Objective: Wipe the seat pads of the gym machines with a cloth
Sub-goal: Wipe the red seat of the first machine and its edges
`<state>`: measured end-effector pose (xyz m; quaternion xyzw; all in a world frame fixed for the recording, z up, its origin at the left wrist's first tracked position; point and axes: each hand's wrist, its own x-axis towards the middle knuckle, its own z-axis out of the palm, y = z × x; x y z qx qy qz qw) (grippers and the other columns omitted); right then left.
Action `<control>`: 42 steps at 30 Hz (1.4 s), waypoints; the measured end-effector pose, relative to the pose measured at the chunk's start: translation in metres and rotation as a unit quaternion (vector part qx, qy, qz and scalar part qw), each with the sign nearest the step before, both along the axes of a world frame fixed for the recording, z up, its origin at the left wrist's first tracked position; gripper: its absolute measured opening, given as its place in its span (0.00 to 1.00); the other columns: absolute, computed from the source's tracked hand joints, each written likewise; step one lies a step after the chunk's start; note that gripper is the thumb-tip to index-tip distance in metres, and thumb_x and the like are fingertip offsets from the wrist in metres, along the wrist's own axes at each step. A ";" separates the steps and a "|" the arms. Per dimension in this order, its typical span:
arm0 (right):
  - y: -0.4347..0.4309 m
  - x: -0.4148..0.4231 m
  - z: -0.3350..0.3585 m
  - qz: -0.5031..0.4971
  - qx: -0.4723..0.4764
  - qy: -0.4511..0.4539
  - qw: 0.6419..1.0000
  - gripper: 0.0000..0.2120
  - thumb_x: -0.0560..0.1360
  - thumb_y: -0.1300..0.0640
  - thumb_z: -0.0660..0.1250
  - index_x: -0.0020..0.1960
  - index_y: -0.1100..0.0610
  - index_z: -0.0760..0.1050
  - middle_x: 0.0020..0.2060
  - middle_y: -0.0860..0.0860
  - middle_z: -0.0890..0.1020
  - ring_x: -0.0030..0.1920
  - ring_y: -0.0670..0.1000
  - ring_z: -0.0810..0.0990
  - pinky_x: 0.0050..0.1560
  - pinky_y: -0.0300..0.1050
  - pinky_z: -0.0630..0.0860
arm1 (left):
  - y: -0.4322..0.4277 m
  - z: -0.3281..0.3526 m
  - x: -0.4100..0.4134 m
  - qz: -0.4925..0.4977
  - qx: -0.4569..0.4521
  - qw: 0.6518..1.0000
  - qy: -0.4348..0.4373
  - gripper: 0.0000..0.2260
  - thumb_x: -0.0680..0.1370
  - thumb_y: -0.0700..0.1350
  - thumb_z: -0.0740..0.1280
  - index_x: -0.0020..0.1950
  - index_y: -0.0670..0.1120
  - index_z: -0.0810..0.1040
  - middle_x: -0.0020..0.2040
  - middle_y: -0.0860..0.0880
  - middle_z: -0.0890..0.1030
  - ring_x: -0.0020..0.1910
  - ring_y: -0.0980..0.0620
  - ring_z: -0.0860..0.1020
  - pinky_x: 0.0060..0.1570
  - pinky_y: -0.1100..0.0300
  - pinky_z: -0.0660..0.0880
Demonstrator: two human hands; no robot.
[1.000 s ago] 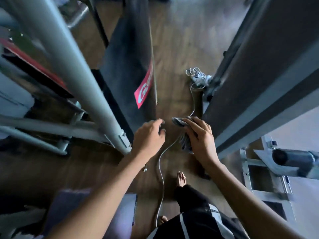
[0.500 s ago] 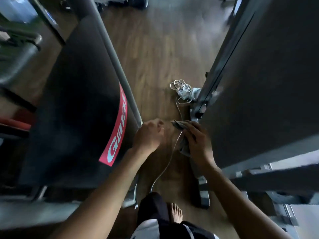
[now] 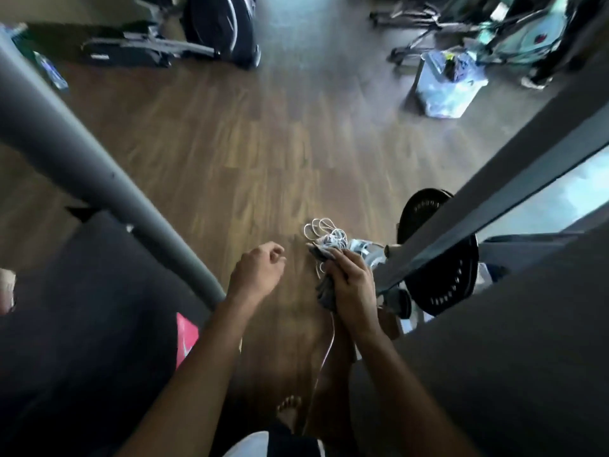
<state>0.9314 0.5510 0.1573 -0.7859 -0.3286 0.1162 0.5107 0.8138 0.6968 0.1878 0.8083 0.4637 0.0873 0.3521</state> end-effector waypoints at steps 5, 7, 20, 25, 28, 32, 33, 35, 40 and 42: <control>0.085 0.073 0.010 -0.025 0.040 0.005 0.999 0.13 0.78 0.51 0.65 0.60 0.49 0.82 0.58 0.40 0.78 0.62 0.50 0.77 0.65 0.56 0.72 | 0.087 0.014 0.077 -0.003 0.003 1.000 -0.027 0.08 0.74 0.46 0.67 0.50 0.52 0.82 0.47 0.51 0.85 0.49 0.47 0.83 0.52 0.51 0.78; 0.115 0.100 0.007 -0.037 0.034 -0.008 0.999 0.13 0.77 0.53 0.66 0.60 0.50 0.82 0.58 0.42 0.79 0.61 0.53 0.77 0.64 0.57 0.72 | 0.117 0.015 0.105 -0.015 0.003 0.999 -0.029 0.08 0.74 0.47 0.67 0.51 0.53 0.82 0.48 0.51 0.85 0.49 0.47 0.83 0.52 0.51 0.78; 0.311 0.317 -0.010 -0.095 -0.001 0.034 0.995 0.12 0.80 0.56 0.66 0.61 0.47 0.81 0.60 0.42 0.78 0.63 0.53 0.74 0.66 0.50 0.69 | 0.324 0.016 0.339 -0.142 0.063 0.987 0.035 0.07 0.76 0.48 0.65 0.52 0.54 0.81 0.48 0.54 0.84 0.49 0.49 0.81 0.50 0.53 0.78; 0.372 0.405 -0.001 -0.105 -0.011 0.017 0.994 0.11 0.80 0.51 0.65 0.59 0.44 0.81 0.60 0.40 0.79 0.61 0.53 0.75 0.64 0.48 0.70 | 0.401 0.024 0.424 -0.176 0.093 0.979 0.048 0.08 0.77 0.48 0.65 0.53 0.53 0.81 0.51 0.52 0.84 0.51 0.49 0.81 0.50 0.53 0.78; 0.414 0.463 -0.008 -0.123 -0.001 0.001 0.992 0.13 0.78 0.44 0.62 0.59 0.41 0.81 0.58 0.38 0.79 0.58 0.53 0.78 0.61 0.53 0.74 | 0.451 0.024 0.485 -0.189 0.098 0.976 0.037 0.08 0.76 0.47 0.66 0.53 0.52 0.81 0.51 0.52 0.84 0.51 0.49 0.82 0.51 0.54 0.78; 0.469 0.545 -0.021 -0.160 0.000 -0.002 0.987 0.13 0.77 0.40 0.59 0.58 0.36 0.78 0.58 0.38 0.78 0.54 0.56 0.81 0.58 0.54 0.76 | 0.514 0.018 0.576 -0.228 0.093 0.969 0.037 0.07 0.76 0.47 0.67 0.52 0.53 0.81 0.49 0.52 0.84 0.50 0.49 0.82 0.50 0.53 0.78; 0.483 0.565 -0.024 -0.176 0.002 -0.005 0.984 0.13 0.77 0.41 0.60 0.58 0.37 0.78 0.58 0.39 0.79 0.55 0.55 0.80 0.58 0.54 0.76 | 0.530 0.015 0.602 -0.239 0.090 0.966 0.032 0.07 0.75 0.47 0.67 0.51 0.52 0.81 0.48 0.52 0.84 0.49 0.48 0.82 0.50 0.53 0.78; 0.513 0.604 -0.019 -0.204 0.005 -0.020 0.979 0.13 0.78 0.45 0.62 0.58 0.41 0.80 0.59 0.39 0.79 0.57 0.54 0.78 0.60 0.54 0.75 | 0.562 0.011 0.654 -0.265 0.084 0.960 0.022 0.06 0.75 0.46 0.68 0.51 0.51 0.82 0.48 0.51 0.84 0.49 0.48 0.82 0.50 0.53 0.78; 0.561 0.692 -0.008 -0.280 -0.001 -0.032 0.960 0.12 0.80 0.47 0.61 0.59 0.42 0.80 0.56 0.39 0.80 0.56 0.54 0.78 0.59 0.53 0.75 | 0.616 0.018 0.780 -0.377 0.106 0.919 0.050 0.08 0.77 0.48 0.67 0.55 0.53 0.81 0.51 0.53 0.84 0.52 0.49 0.81 0.52 0.55 0.77; 0.568 0.727 0.000 -0.307 0.000 -0.019 0.951 0.10 0.81 0.47 0.61 0.57 0.43 0.80 0.50 0.40 0.81 0.49 0.54 0.81 0.54 0.52 0.77 | 0.627 0.027 0.830 -0.422 0.113 0.898 0.058 0.10 0.78 0.48 0.66 0.58 0.53 0.80 0.54 0.53 0.83 0.55 0.50 0.80 0.55 0.57 0.75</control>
